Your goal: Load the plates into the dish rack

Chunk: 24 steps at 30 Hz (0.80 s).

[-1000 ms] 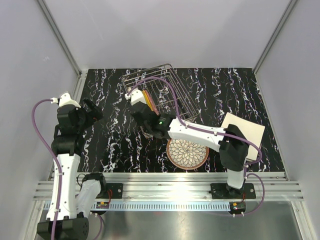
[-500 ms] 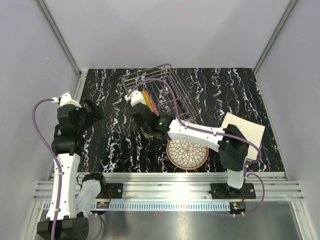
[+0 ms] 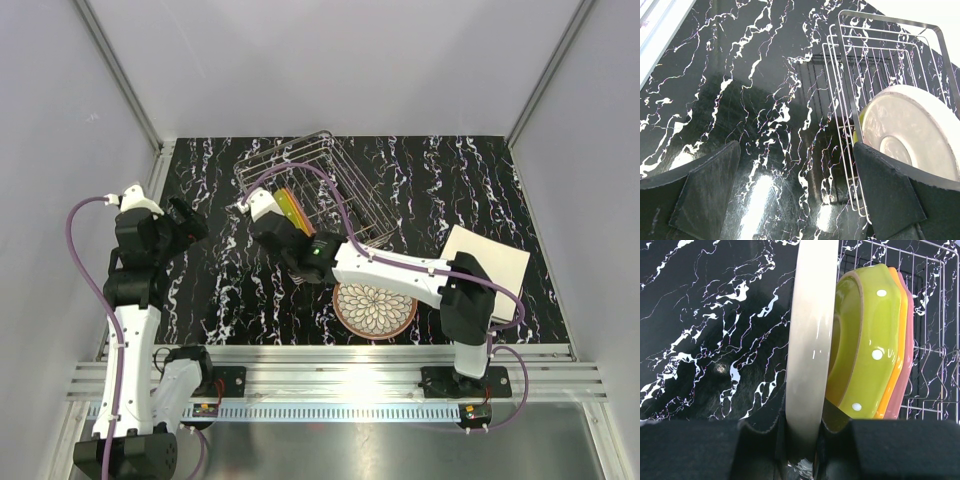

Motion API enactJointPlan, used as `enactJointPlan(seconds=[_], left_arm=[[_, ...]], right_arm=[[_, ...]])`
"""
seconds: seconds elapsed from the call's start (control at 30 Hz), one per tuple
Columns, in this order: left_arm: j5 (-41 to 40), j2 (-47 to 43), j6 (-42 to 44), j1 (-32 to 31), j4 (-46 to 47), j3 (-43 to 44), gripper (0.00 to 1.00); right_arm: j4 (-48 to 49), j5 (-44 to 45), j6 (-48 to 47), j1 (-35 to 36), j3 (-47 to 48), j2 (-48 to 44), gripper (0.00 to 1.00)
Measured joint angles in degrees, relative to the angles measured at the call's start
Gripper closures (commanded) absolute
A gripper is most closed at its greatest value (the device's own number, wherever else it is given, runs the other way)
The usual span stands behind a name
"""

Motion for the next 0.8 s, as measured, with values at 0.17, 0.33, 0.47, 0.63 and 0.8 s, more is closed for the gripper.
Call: enactJointPlan(seconds=[0.17, 0.33, 0.47, 0.63, 0.8], left_arm=[[0.0, 0.0, 0.0, 0.0, 0.0, 0.0, 0.01], [0.0, 0.0, 0.0, 0.0, 0.1, 0.0, 0.01], [0.0, 0.0, 0.0, 0.0, 0.3, 0.0, 0.01], [0.0, 0.0, 0.0, 0.0, 0.4, 0.0, 0.01], [0.0, 0.0, 0.0, 0.0, 0.4, 0.0, 0.01]], right_arm=[[0.3, 0.0, 0.1, 0.0, -0.2, 0.0, 1.0], [3.0, -1.2, 0.8, -0.6, -3.1, -1.9, 1.0], [3.3, -2.5, 1.0, -1.2, -3.4, -2.2, 1.0], [3.4, -2.6, 1.0, -1.2, -3.4, -2.3, 1.0], [3.5, -2.9, 0.8, -1.2, -3.4, -2.3, 1.0]])
